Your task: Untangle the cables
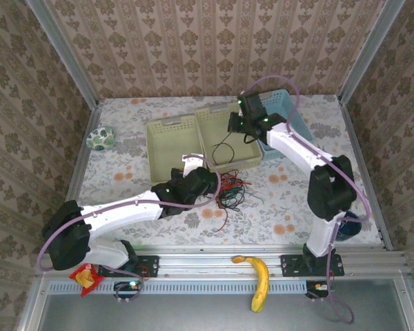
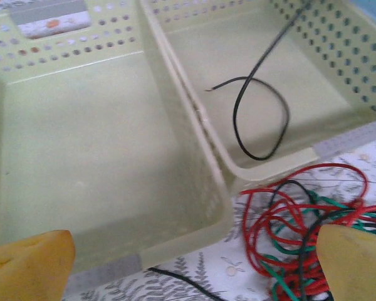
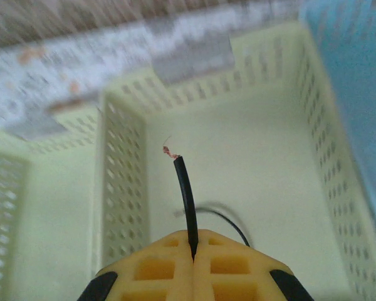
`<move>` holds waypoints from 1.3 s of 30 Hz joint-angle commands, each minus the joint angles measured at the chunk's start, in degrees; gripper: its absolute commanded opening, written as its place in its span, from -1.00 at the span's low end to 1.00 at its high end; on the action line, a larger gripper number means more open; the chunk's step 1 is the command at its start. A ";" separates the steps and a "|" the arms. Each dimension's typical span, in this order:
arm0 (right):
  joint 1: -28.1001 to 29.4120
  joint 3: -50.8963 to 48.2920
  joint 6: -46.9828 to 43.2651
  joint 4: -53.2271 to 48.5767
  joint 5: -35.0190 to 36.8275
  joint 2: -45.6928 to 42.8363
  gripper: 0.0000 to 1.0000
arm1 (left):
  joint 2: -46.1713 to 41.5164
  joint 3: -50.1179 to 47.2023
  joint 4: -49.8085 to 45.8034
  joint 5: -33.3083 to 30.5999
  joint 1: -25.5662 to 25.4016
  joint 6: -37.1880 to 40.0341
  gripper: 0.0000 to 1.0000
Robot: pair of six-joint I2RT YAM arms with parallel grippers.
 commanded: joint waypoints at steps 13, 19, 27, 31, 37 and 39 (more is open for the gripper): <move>-0.56 3.50 -0.92 -8.12 1.61 8.93 -0.37 | -0.11 1.06 -1.99 -2.28 -0.02 -0.36 0.99; -0.59 -0.54 -1.63 -3.78 6.75 0.37 0.09 | 1.12 2.08 0.00 -1.05 0.15 2.03 1.00; -0.38 -14.62 -0.09 -1.63 5.89 -14.12 0.11 | 5.38 4.52 2.44 4.90 -0.37 6.53 0.99; -0.13 -27.81 3.83 0.10 -1.49 -23.34 0.09 | 7.73 6.05 2.86 7.46 -1.43 9.28 0.99; 2.26 -41.78 4.04 1.58 -14.75 -33.46 0.01 | 10.05 6.32 4.44 12.74 -1.78 11.78 0.93; 3.25 -44.08 2.33 1.42 -17.13 -35.03 -0.01 | 11.08 6.87 3.89 13.83 -1.85 12.52 0.93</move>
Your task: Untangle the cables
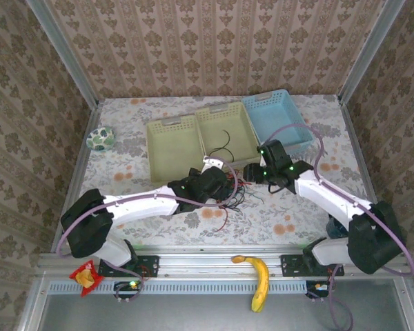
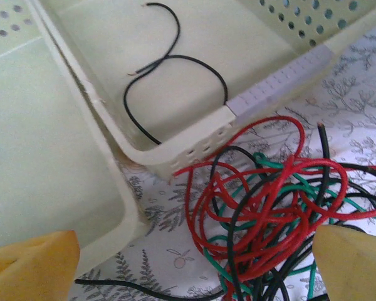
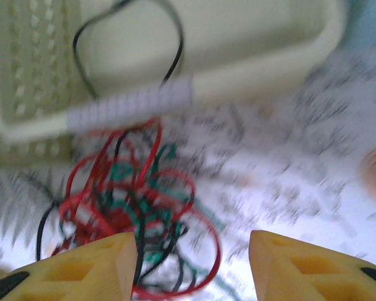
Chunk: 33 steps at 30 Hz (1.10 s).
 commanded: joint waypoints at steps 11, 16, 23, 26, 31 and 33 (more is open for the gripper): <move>1.99 -2.39 -6.46 -2.78 -13.67 -0.32 -0.26 | 5.89 4.15 -1.52 5.47 -0.32 3.02 0.86; 1.91 -2.35 -7.03 -1.82 -15.16 2.72 -0.31 | 7.37 4.72 -1.87 5.63 -0.29 2.84 0.79; 1.23 -2.92 -6.50 -0.59 -13.93 6.98 -0.38 | 10.30 6.41 -4.03 4.78 -0.28 2.88 0.71; 0.86 -2.92 -6.18 -0.29 -14.02 8.51 -0.39 | 11.07 6.70 -4.16 4.76 -0.26 2.86 0.66; -0.25 -2.40 -5.78 -0.11 -14.69 11.81 -0.41 | 12.82 7.70 -4.74 4.98 -0.29 3.27 0.58; -0.48 -1.93 -5.98 0.24 -15.49 13.21 -0.41 | 13.37 8.07 -4.94 5.19 -0.27 3.51 0.52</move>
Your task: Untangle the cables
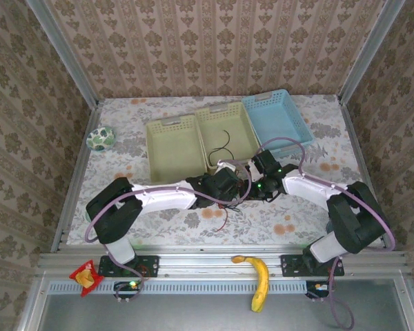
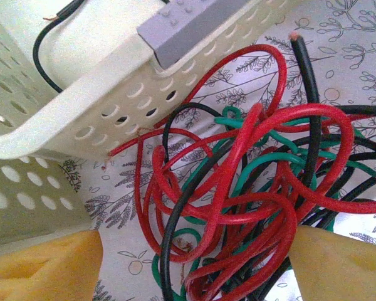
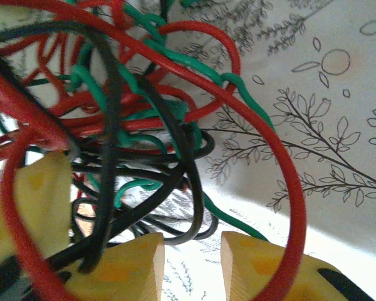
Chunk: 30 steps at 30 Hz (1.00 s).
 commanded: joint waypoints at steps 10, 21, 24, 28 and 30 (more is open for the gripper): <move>-0.50 2.35 -0.52 0.05 -3.06 5.76 -0.42 | 2.94 2.12 -2.22 2.00 -0.17 2.72 0.25; -0.44 2.52 -0.07 -0.25 -1.16 5.36 -0.34 | 4.90 2.95 -4.12 3.26 0.13 3.12 -0.05; -0.43 1.89 -0.21 -0.73 -0.35 4.02 -0.22 | 5.49 3.13 -4.43 3.49 0.31 3.00 -0.21; -0.42 1.09 -0.85 -2.01 0.84 2.76 -0.21 | 6.05 3.08 -4.55 3.59 0.44 2.97 -0.32; -0.42 0.50 -0.87 -2.22 1.66 2.26 -0.21 | 6.31 3.29 -4.82 3.41 0.41 2.87 -0.37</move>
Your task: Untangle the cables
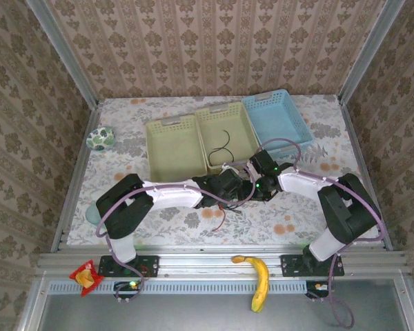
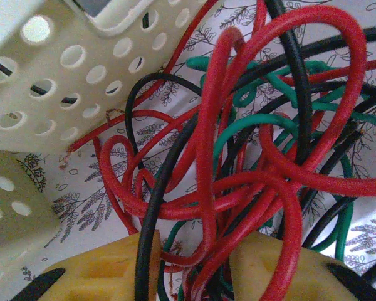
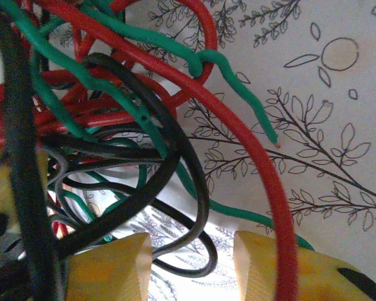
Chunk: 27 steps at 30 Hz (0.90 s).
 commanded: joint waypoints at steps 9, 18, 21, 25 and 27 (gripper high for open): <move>0.04 -2.39 -1.09 -3.36 4.51 -4.60 -0.20 | 2.96 2.39 -4.33 0.33 0.27 -0.45 -0.65; 0.13 -1.58 -1.08 -3.46 6.06 -2.07 -0.19 | 2.95 2.57 -4.34 0.26 0.31 -0.34 -0.73; 0.22 -0.69 -1.17 -2.81 6.04 -0.56 -0.19 | 2.97 2.48 -4.38 0.17 0.17 -0.26 -0.73; 0.47 0.07 -1.11 -2.26 6.23 0.83 -0.20 | 2.97 2.56 -4.31 0.21 0.04 -0.12 -0.73; 1.00 0.77 -1.21 -2.60 7.16 1.72 -0.21 | 3.03 2.61 -4.27 0.31 0.01 -0.09 -0.72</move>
